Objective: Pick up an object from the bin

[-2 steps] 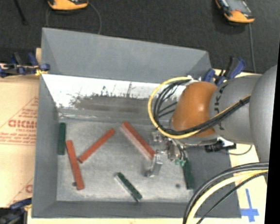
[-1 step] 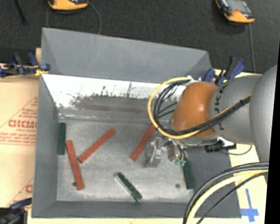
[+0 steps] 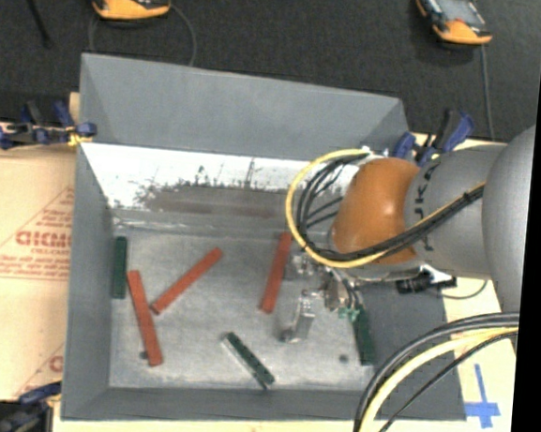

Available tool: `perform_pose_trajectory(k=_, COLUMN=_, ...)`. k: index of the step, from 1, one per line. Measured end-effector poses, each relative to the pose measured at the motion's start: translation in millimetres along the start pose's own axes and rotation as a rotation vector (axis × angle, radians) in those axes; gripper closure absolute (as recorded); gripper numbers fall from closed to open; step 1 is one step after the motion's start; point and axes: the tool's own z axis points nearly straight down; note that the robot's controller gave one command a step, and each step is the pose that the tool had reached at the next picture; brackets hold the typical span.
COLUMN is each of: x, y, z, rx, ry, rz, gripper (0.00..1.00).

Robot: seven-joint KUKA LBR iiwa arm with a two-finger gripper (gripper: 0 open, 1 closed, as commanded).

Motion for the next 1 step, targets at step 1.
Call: perform_pose_trajectory(k=1, x=-62.7, y=62.3, z=-0.5, rx=-0.002, ry=-0.004, rz=-0.583, gripper=0.00)
